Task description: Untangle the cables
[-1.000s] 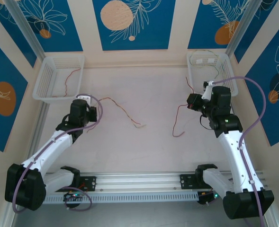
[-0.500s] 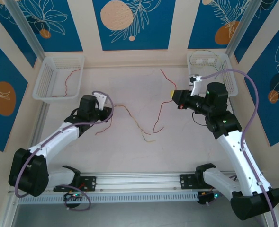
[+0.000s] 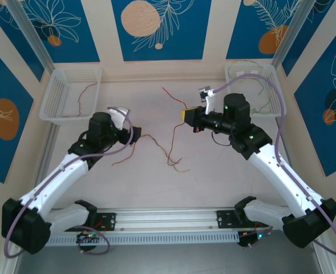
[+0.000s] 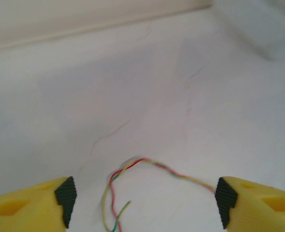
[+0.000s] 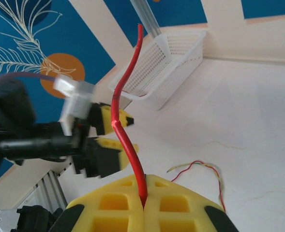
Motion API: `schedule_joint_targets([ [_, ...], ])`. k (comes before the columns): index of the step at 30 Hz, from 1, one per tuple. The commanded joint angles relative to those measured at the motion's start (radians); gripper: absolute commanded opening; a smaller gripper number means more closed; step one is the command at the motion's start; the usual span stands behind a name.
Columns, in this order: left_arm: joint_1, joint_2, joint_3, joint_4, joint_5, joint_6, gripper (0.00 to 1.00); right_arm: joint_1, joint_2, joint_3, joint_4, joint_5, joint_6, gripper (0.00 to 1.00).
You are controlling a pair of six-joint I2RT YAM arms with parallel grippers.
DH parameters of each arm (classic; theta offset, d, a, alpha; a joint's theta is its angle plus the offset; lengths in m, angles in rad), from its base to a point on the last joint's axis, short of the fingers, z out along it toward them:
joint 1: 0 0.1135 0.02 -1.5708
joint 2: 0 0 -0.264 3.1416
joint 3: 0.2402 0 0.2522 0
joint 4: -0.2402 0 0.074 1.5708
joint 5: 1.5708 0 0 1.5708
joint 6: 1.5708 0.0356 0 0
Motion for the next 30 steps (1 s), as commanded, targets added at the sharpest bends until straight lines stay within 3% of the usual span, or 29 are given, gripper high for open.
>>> schedule_joint_targets([
  [1, -0.040, -0.085, -0.018, 0.109, 0.249, 0.037, 0.90, 0.019, 0.021, 0.020, 0.082, 0.007, 0.049, 0.00],
  [4, -0.088, -0.100, -0.044, 0.197, 0.352, 0.070, 0.99, 0.032, 0.049, 0.007, 0.149, -0.038, 0.104, 0.00],
  [7, -0.148, -0.050, -0.021, 0.179, 0.298, 0.120, 1.00, 0.062, 0.063, 0.014, 0.164, -0.037, 0.113, 0.00],
  [14, -0.239, 0.088, 0.044, 0.213, 0.320, 0.152, 0.99, 0.099, 0.070, 0.023, 0.175, -0.032, 0.111, 0.00],
  [17, -0.255, 0.125, 0.064, 0.223, 0.295, 0.152, 0.70, 0.108, 0.069, 0.012, 0.183, -0.025, 0.115, 0.00],
  [19, -0.255, 0.131, 0.069, 0.212, 0.260, 0.151, 0.29, 0.110, 0.066, 0.009, 0.182, -0.018, 0.112, 0.00],
  [21, -0.255, 0.117, 0.060, 0.207, 0.193, 0.145, 0.08, 0.113, 0.061, 0.006, 0.164, 0.006, 0.101, 0.00],
  [23, -0.255, 0.090, 0.036, 0.215, 0.153, 0.148, 0.00, 0.114, 0.052, -0.002, 0.155, 0.032, 0.090, 0.00],
  [26, -0.254, 0.040, 0.006, 0.218, 0.105, 0.152, 0.00, 0.113, 0.038, -0.013, 0.154, 0.056, 0.071, 0.00],
  [27, -0.254, 0.024, 0.000, 0.213, 0.080, 0.155, 0.00, 0.114, 0.034, -0.016, 0.153, 0.063, 0.067, 0.11],
  [30, -0.243, -0.010, 0.006, 0.166, -0.026, 0.155, 0.00, 0.112, 0.016, -0.026, 0.139, 0.127, 0.067, 0.69],
])
